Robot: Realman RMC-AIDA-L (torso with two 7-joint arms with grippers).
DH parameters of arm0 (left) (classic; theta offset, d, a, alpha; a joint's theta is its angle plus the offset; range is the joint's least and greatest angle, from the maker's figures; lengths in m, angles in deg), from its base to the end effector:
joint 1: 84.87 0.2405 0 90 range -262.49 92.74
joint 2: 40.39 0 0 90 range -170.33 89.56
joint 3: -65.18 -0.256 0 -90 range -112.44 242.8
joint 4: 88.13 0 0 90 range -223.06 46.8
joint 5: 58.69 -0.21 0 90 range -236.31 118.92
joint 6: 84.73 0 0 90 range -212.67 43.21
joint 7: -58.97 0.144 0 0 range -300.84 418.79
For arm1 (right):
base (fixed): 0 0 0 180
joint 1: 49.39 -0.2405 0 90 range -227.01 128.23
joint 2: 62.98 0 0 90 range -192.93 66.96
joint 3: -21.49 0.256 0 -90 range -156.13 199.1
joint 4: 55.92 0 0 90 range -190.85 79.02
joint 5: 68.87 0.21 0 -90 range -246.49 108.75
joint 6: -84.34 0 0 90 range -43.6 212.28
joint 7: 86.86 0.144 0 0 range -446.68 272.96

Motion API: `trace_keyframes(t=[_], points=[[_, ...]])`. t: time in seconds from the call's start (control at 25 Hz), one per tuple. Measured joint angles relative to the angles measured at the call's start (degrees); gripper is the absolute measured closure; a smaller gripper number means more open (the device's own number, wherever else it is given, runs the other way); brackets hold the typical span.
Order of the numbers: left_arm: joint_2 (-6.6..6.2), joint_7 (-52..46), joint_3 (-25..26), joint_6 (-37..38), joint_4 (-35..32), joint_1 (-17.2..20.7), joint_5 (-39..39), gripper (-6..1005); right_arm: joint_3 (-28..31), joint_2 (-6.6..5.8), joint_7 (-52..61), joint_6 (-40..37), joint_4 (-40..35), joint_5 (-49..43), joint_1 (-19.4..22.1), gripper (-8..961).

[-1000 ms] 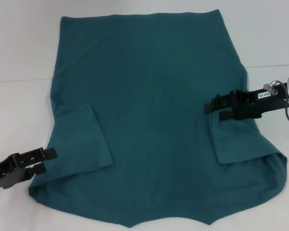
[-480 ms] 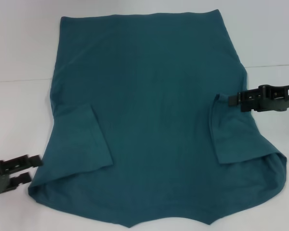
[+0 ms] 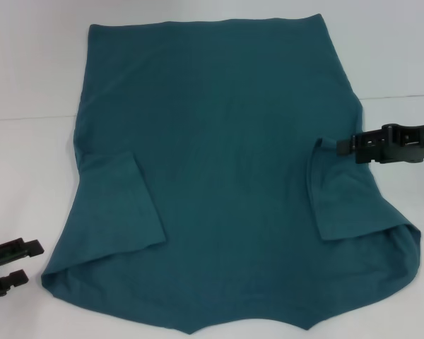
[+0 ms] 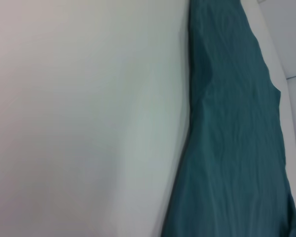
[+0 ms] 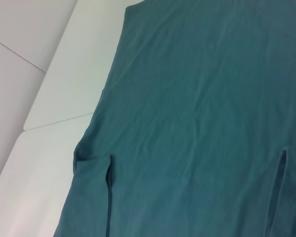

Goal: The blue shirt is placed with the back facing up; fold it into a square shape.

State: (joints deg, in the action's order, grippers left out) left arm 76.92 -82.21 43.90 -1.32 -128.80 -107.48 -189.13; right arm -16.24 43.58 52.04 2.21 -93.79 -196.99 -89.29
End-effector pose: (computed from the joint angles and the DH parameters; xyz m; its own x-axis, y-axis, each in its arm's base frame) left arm -0.3645 0.2921 0.0453 -0.2544 0.8056 0.5351 0.9640 0.1673 0.2065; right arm 0.2737 0.4016 0.0888 0.2383 -0.8667 -0.4383 -0.9695 -0.2386 -0.0554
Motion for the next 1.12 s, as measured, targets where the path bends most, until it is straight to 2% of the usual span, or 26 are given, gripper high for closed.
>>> trace_keyframes(t=[0.56,1.12], points=[[0.49,0.26,-3.77,-3.60,0.85,-0.75,-0.27,215,0.03,0.14,-0.01,0.07,-0.01,0.16,0.00,315],[0.80,0.28,-6.96,-3.90,2.27,-1.98,-0.24,218,0.64,0.14,-0.04,0.20,0.00,0.15,0.26,319]])
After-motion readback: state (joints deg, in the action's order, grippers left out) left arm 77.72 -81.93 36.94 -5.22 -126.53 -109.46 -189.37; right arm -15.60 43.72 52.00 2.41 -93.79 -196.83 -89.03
